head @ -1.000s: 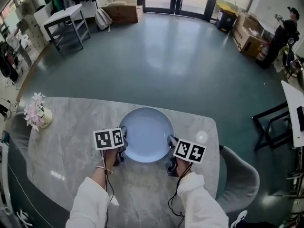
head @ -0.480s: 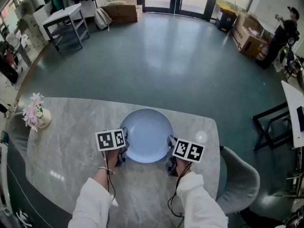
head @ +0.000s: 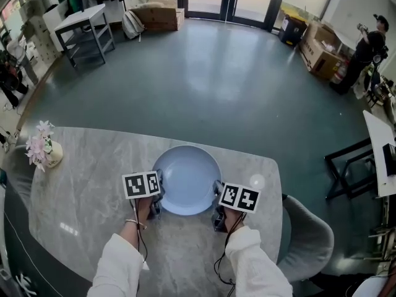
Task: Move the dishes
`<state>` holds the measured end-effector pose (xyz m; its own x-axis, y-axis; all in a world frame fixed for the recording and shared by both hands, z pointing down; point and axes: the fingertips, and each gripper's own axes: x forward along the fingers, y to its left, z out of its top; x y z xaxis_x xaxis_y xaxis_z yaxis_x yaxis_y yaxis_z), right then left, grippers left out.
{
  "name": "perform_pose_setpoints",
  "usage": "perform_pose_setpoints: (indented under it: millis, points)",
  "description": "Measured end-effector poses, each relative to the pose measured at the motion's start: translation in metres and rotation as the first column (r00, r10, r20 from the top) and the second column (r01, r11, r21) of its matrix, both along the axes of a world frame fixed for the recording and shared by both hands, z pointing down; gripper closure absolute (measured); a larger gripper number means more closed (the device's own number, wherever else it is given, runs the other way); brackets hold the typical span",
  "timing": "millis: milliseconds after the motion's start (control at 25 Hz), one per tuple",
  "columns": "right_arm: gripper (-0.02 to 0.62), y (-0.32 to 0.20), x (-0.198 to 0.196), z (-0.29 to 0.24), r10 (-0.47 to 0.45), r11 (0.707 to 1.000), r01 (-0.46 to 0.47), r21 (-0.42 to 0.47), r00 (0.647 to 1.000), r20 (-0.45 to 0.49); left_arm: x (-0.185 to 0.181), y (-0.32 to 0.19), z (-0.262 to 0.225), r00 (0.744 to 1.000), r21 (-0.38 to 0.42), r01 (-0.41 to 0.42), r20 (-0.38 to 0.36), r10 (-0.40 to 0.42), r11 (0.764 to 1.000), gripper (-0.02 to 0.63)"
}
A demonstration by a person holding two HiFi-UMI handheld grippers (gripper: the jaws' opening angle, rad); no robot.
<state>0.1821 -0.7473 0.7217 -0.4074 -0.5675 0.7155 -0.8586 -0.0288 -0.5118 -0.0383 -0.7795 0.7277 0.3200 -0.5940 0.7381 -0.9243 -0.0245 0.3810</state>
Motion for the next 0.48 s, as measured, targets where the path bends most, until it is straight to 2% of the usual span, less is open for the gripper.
perform_pose_setpoints:
  millis: [480]
  points:
    - [0.525,0.0,-0.0002,0.0,-0.012,1.0,0.012,0.01,0.999,-0.03,0.0024,-0.0043,-0.0018,0.999,0.029,-0.04,0.029,0.039,0.999,0.548]
